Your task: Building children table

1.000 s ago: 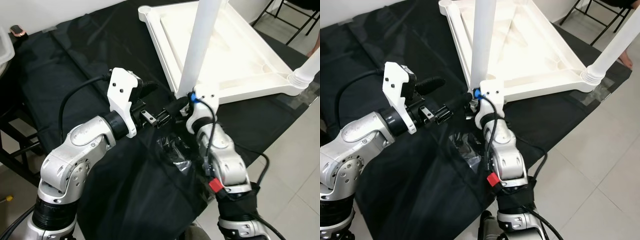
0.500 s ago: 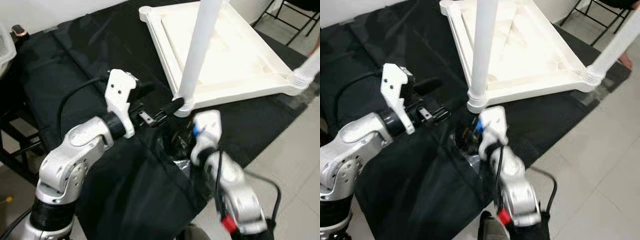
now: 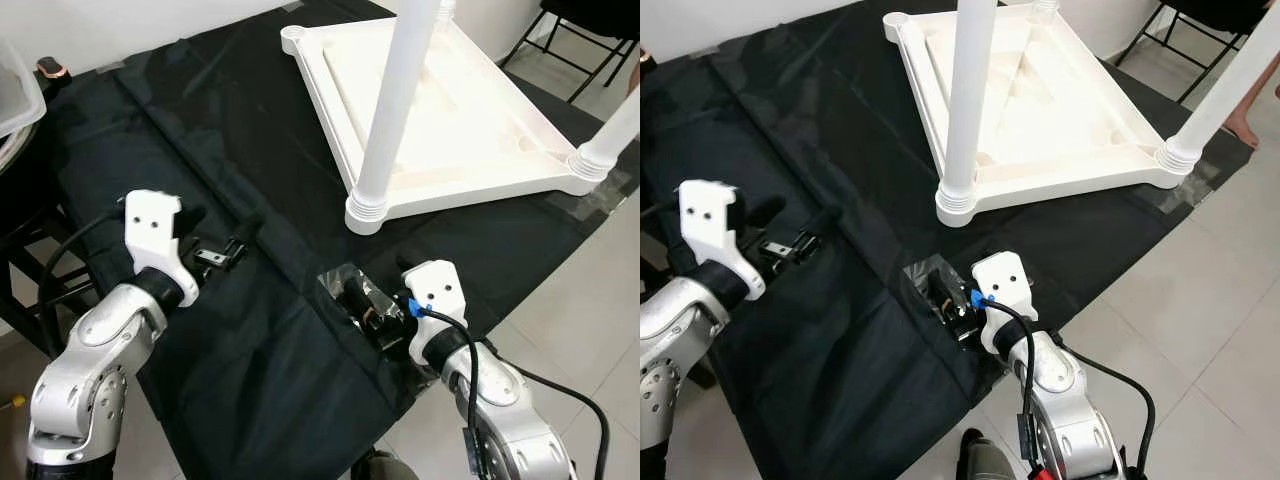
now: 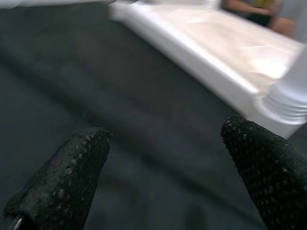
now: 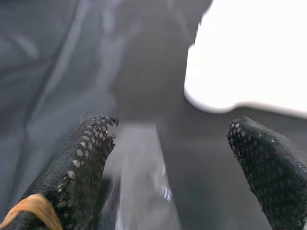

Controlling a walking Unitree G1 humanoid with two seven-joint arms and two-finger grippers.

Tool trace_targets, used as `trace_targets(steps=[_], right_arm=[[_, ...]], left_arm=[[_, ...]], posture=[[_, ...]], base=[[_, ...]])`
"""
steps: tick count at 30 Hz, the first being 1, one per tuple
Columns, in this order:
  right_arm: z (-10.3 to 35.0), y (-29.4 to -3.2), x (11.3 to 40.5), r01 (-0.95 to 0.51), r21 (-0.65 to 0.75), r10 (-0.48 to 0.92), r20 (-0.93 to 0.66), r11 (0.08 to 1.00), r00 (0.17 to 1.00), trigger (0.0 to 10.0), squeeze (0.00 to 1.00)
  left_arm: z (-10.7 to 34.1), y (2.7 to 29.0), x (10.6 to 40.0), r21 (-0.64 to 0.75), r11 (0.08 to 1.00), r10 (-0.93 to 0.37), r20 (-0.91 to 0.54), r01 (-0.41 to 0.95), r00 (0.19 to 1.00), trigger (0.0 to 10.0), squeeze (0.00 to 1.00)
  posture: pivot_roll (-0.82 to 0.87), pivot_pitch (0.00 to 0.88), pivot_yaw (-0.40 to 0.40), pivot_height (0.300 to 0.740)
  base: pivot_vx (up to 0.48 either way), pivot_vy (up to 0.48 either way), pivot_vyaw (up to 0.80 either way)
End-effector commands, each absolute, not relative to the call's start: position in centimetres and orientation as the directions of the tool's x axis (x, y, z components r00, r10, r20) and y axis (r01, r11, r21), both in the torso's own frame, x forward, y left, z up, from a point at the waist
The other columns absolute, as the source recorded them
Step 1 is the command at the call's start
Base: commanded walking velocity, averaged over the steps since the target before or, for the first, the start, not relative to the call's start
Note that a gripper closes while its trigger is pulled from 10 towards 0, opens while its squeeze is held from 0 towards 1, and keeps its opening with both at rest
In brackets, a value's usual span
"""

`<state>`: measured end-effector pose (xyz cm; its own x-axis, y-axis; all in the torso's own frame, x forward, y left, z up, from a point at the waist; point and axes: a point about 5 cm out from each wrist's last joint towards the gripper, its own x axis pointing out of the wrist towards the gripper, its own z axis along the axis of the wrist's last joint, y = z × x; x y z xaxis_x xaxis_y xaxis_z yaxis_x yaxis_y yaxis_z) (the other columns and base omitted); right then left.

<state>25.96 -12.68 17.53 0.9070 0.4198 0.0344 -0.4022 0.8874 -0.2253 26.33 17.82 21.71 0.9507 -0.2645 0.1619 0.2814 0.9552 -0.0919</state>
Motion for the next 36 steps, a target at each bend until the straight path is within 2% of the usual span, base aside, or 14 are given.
trace_targets(steps=[1,5,7,14,18,36], right_arm=[[17.9,-12.5,26.0,-0.409,-0.235,0.436,0.074,0.882,0.897,10.0,0.00],[19.1,-11.9,26.2,-0.437,-0.231,0.475,0.146,0.869,0.868,10.0,0.00],[19.7,-11.8,26.7,-0.435,-0.223,0.474,0.172,0.873,0.863,10.0,0.00],[20.6,-12.0,27.9,-0.408,-0.203,0.447,0.213,0.890,0.869,10.0,0.00],[20.7,-11.8,28.4,-0.415,-0.201,0.454,0.228,0.888,0.861,10.0,0.00],[20.2,-11.1,28.8,-0.441,-0.184,0.474,0.228,0.879,0.850,10.0,0.00]], left_arm=[[20.4,18.5,26.0,-0.117,0.974,-0.180,0.113,0.193,0.977,10.0,0.00],[17.8,20.3,25.1,-0.150,0.989,0.001,0.040,0.005,0.999,10.0,0.00],[17.0,20.8,24.7,-0.165,0.986,0.033,0.027,-0.028,0.999,10.0,0.00],[16.6,20.3,24.9,-0.163,0.986,0.047,0.029,-0.042,0.998,10.0,0.00],[16.0,18.8,25.2,-0.152,0.988,0.015,0.009,-0.014,1.000,10.0,0.00],[16.8,17.4,26.0,-0.116,0.993,-0.010,0.061,0.018,0.998,10.0,0.00]], posture=[[0.02,0.222,-0.012,0.740],[0.03,0.201,-0.017,0.740],[0.03,0.189,-0.019,0.740],[0.03,0.169,-0.023,0.740],[0.03,0.159,-0.026,0.740],[0.03,0.158,-0.021,0.740]], base=[[0.000,0.000,0.00],[0.000,0.000,0.00],[0.000,0.000,0.00],[0.000,0.000,0.00],[0.000,0.000,0.00],[-0.278,0.000,0.00]])
